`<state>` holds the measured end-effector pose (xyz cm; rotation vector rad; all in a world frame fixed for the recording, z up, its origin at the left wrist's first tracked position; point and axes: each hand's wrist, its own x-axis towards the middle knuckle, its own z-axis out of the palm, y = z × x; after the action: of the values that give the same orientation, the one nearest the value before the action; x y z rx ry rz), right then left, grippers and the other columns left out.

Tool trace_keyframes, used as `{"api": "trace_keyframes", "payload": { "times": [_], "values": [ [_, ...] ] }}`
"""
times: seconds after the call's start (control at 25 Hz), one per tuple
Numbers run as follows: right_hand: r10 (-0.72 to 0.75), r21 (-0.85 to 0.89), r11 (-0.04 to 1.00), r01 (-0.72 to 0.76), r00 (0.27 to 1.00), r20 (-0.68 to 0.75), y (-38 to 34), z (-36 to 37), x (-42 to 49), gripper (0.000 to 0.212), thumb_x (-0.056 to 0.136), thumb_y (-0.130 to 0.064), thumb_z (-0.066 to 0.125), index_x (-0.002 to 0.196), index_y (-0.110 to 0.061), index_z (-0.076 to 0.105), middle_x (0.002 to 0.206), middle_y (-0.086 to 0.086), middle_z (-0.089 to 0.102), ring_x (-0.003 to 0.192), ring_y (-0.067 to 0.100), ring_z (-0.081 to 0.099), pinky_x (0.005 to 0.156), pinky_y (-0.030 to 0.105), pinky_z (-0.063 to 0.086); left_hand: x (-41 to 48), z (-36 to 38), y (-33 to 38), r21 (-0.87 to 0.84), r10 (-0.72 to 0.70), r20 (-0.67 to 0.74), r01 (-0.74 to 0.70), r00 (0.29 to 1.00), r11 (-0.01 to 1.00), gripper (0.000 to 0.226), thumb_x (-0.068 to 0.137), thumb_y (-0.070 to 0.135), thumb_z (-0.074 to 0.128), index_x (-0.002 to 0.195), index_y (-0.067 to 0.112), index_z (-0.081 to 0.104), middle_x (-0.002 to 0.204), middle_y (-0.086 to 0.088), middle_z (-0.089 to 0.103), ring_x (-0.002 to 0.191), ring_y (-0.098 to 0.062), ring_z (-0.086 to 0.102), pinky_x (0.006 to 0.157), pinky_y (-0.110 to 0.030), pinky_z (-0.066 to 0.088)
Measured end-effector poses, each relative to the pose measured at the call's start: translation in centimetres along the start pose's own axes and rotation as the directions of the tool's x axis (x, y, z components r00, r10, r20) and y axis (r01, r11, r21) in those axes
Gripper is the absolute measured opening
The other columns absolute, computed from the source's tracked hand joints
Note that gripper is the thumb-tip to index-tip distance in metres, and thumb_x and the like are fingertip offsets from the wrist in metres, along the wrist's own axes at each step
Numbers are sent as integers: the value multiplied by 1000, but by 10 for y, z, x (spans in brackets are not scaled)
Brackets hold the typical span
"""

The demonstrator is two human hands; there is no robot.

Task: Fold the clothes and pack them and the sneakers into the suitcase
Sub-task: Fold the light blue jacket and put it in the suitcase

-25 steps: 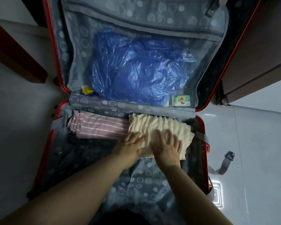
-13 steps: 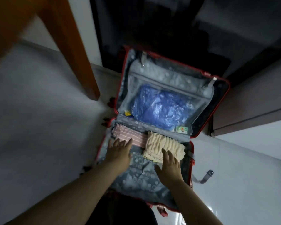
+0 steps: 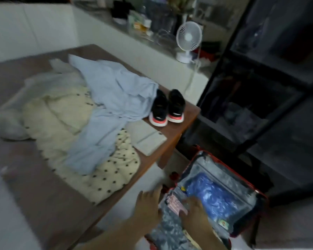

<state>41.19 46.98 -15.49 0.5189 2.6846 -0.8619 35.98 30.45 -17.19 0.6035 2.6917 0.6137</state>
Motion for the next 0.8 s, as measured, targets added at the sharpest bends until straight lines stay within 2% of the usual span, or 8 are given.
{"api": "trace_keyframes", "payload": {
  "times": [0.08,0.16,0.24,0.28,0.36,0.48,0.68,0.8],
  "values": [
    [-71,0,997,71,996,-46,-50,23,-1,28,84,-25,56,112,-21,55,130,5,40,130,25,37,105,27,30,-26,-36,-34,-46,45,-88,-49,995,998,68,91,35,41,147,24,5,140,-1,41,126,-21,41,112,-35,22],
    [-125,49,990,130,988,-88,-100,48,-5,27,84,-20,58,111,-18,56,130,7,42,129,25,38,103,24,31,-54,-74,-77,-59,68,-91,-74,993,995,70,87,41,34,148,19,8,142,-1,39,129,-20,37,112,-32,19],
    [-177,48,982,182,981,-83,-151,68,-12,28,87,-18,57,115,-15,55,132,4,38,124,21,41,98,21,32,-83,-111,-129,-52,91,-178,-102,980,993,80,75,48,19,148,15,14,135,-3,47,122,-22,44,105,-31,27],
    [-188,74,978,193,980,-69,-174,79,-15,26,87,-17,56,113,-17,54,131,3,38,119,19,44,94,21,35,-95,-129,-153,-39,114,-236,-126,965,991,82,72,47,19,146,12,21,129,-6,53,116,-26,50,101,-35,33],
    [-208,113,970,214,976,-63,-210,99,-22,26,86,-14,57,110,-23,51,130,1,36,116,17,45,86,19,36,-108,-157,-198,-29,123,-334,-141,934,990,69,79,35,34,142,7,32,113,-12,62,101,-33,59,88,-40,44],
    [-186,122,974,192,981,-57,-248,117,-30,37,86,-17,56,121,-21,49,135,0,34,123,19,39,90,22,35,-108,-186,-231,-86,3,-257,-26,966,996,64,86,18,53,144,11,27,120,-11,57,109,-30,53,94,-39,41],
    [-199,87,975,203,979,-52,-268,115,-12,47,88,-18,54,133,-23,40,141,0,31,126,20,36,92,27,37,-74,-183,-240,-59,42,-143,-51,989,997,71,85,20,52,146,13,18,129,-7,52,119,-27,48,104,-40,34],
    [-205,69,976,208,978,-49,-274,106,15,52,89,-17,53,138,-20,35,145,4,28,131,23,32,99,30,35,-50,-189,-240,-15,15,-114,-17,993,1000,71,87,22,50,147,15,13,128,-5,51,122,-26,46,110,-42,25]
  ]
}}
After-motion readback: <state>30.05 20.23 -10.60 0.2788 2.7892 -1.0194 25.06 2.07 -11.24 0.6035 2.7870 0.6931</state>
